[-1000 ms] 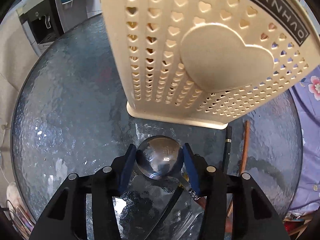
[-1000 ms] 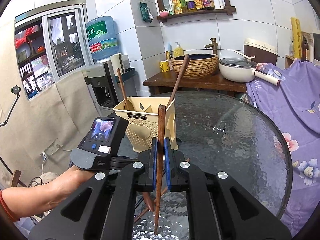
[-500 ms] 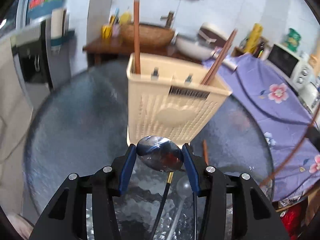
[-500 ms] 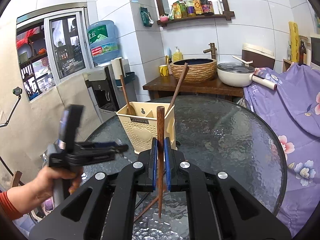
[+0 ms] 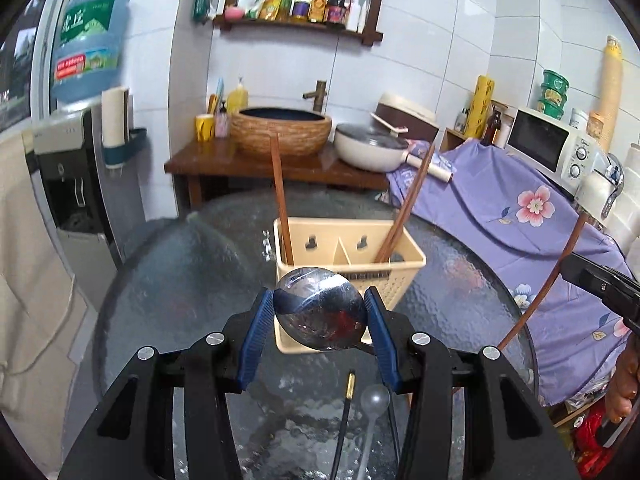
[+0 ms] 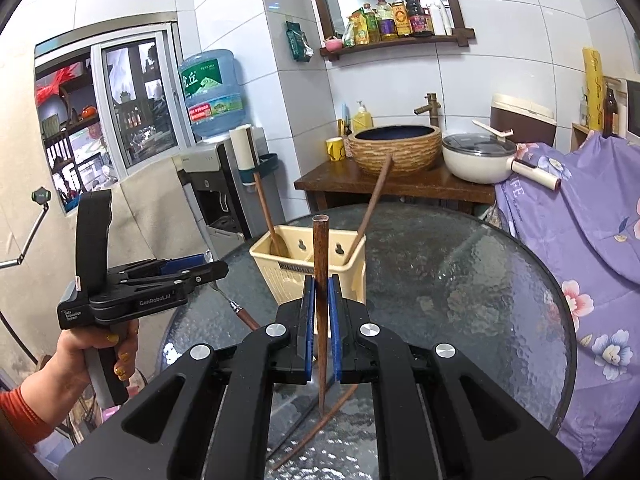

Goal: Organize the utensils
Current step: 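Lower the spoon and chopstick into the holder and open both tools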

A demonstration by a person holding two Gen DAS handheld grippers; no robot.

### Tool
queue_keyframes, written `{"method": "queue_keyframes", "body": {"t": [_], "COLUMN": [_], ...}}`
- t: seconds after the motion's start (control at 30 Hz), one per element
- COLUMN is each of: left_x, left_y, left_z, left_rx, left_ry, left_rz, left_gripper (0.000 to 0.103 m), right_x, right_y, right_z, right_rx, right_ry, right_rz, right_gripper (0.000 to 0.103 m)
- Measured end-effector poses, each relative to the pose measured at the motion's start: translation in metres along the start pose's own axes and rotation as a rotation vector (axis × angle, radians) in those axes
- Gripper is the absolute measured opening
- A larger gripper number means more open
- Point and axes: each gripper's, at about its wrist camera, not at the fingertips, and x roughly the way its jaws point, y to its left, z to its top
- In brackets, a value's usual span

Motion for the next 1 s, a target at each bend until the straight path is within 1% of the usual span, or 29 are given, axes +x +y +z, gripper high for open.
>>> {"method": "queue_keyframes", "body": {"t": [0.13, 0.3, 0.43, 0.57, 0.67, 0.77, 0.83, 1.0], "left_x": [-0.01, -0.022, -0.025, -0.017, -0.006, 0.007, 0.016, 0.043], "left_y": [-0.002, -0.004, -0.001, -0.001, -0.005, -0.009, -0.01, -0.016], "left_z": [0.026, 0.071, 0.107, 0.124, 0.124, 0.116, 0.109, 0.083], "left_rx": [0.021, 0.069, 0.101, 0.159, 0.233, 0.282, 0.299, 0.344], "left_ry": [-0.047, -0.116, -0.149, -0.153, -0.135, -0.109, -0.096, -0.04], "left_rz": [0.025, 0.105, 0.177, 0.246, 0.295, 0.321, 0.33, 0.338], "left_gripper": [0.046, 0.046, 0.046, 0.046, 0.046, 0.046, 0.046, 0.046], "right_x": [0.0, -0.004, -0.005, 0.004, 0.019, 0.037, 0.051, 0.084], "right_y": [0.005, 0.012, 0.015, 0.022, 0.023, 0.022, 0.021, 0.012], "right_z": [0.025, 0.068, 0.108, 0.135, 0.148, 0.148, 0.143, 0.117], "right_rx": [0.002, -0.018, -0.023, -0.056, -0.053, -0.053, -0.049, -0.018], "right_ry": [-0.016, -0.056, -0.107, -0.154, -0.164, -0.171, -0.157, -0.101], "right_rz": [0.009, -0.002, -0.028, -0.084, -0.116, -0.146, -0.159, -0.167], "right_gripper": [0.008, 0.008, 0.008, 0.008, 0.008, 0.008, 0.008, 0.008]}}
